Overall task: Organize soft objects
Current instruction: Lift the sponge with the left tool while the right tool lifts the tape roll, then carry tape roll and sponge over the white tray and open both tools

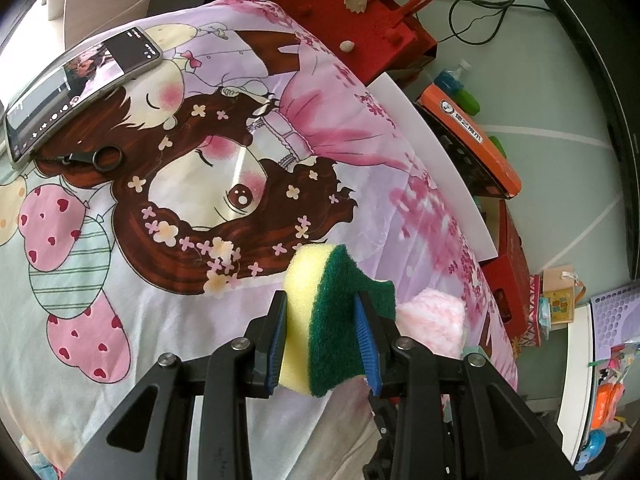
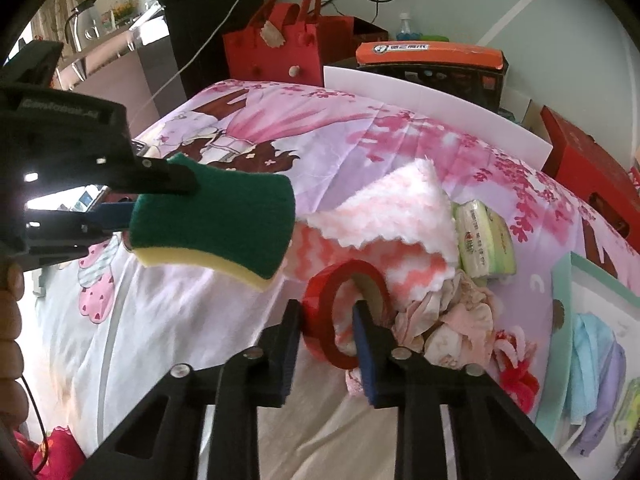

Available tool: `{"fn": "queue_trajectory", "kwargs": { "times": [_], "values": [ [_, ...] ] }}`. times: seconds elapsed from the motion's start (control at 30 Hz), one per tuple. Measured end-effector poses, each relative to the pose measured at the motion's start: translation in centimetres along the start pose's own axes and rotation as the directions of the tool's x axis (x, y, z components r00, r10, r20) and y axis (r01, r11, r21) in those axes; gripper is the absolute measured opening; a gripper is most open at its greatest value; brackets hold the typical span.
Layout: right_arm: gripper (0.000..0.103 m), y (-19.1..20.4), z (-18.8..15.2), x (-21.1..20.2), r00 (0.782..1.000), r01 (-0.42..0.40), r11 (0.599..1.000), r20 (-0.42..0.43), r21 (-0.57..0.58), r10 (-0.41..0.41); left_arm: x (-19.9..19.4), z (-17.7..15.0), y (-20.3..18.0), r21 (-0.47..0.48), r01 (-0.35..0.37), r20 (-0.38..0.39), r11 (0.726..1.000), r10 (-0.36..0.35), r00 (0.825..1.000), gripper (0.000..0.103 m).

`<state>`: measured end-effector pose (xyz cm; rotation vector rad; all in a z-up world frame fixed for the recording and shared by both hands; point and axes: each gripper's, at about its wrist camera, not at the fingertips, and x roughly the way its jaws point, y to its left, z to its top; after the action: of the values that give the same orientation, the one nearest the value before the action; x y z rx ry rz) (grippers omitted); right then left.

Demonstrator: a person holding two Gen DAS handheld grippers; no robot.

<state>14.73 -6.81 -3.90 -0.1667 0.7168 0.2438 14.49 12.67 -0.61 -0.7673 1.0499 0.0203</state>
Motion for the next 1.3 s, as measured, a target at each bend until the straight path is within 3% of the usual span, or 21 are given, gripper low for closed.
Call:
{"fn": "queue_trajectory", "kwargs": {
  "times": [0.03,0.43,0.63,0.8,1.03,1.3],
  "values": [
    [0.017,0.1,0.1,-0.3,1.000,0.005,1.000,0.011,-0.003,-0.005,0.0,0.0,0.0,0.001,0.000,0.001,1.000,0.000,1.000,0.034],
    [0.018,-0.7,1.1,-4.0,0.995,-0.001,0.999,0.102,0.042,-0.003,-0.7,0.1,-0.6,0.009,0.019,0.017,1.000,-0.019,1.000,0.034],
    [0.018,-1.1,1.7,-7.5,0.982,-0.010,0.998,0.190,0.059,-0.001,-3.1,0.1,-1.7,0.039,0.072,0.077,0.997,-0.075,0.994,0.034],
    [0.018,-2.6,1.9,-9.9,0.968,0.009,0.996,0.250,0.089,-0.031,-4.8,-0.5,-4.4,0.126,0.130,0.124,0.983,-0.146,0.981,0.034],
    [0.018,-8.4,1.0,-12.2,0.950,0.126,0.966,0.254,0.228,-0.183,-4.1,-3.2,-9.7,0.272,0.210,0.063,0.939,-0.236,0.970,0.034],
    [0.018,-15.6,-1.3,-14.3,0.917,0.263,0.889,0.189,0.374,-0.351,-1.4,-7.9,-15.9,0.429,0.302,-0.073,0.852,-0.300,0.951,0.034]
  ]
}}
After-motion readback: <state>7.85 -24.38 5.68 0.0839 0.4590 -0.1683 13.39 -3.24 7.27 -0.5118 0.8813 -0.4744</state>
